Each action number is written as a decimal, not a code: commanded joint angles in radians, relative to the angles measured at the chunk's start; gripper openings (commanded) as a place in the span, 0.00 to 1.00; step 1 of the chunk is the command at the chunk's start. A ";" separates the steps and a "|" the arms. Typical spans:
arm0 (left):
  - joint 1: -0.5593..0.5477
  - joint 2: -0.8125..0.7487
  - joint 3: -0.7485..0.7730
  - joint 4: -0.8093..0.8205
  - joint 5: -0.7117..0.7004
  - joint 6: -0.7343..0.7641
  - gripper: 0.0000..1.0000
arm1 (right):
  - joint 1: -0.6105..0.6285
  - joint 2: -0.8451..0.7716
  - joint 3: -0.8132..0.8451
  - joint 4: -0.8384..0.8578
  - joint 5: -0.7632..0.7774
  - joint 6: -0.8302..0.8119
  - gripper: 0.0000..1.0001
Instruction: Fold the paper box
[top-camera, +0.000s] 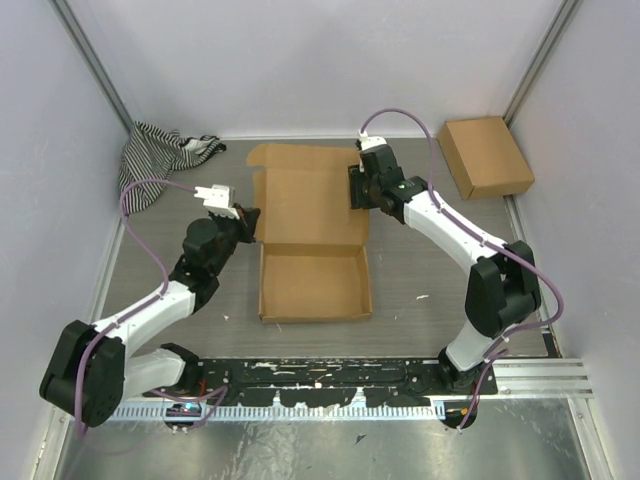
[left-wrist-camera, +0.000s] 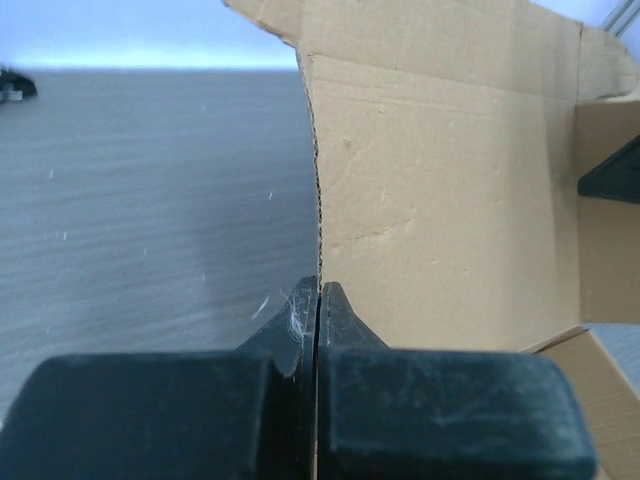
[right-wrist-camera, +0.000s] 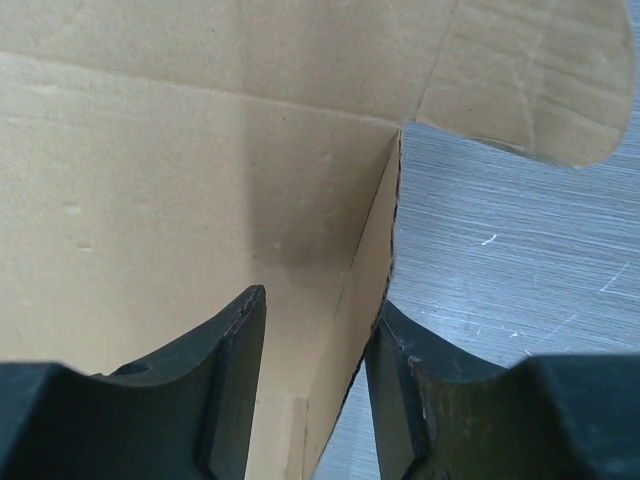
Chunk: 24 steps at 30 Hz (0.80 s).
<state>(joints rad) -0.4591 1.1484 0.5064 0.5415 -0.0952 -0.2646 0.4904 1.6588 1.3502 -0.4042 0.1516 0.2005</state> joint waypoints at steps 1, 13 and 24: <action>-0.004 -0.019 -0.051 0.333 0.052 0.053 0.00 | -0.006 -0.080 0.057 -0.022 -0.029 -0.042 0.48; -0.004 -0.017 -0.173 0.571 0.085 0.116 0.00 | -0.070 -0.107 0.087 -0.058 -0.064 -0.074 0.44; -0.007 -0.007 -0.190 0.633 0.117 0.140 0.00 | -0.147 -0.055 0.183 -0.072 -0.214 -0.094 0.27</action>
<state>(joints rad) -0.4610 1.1435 0.3298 1.0821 0.0090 -0.1493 0.3607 1.6104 1.4528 -0.4973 0.0181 0.1268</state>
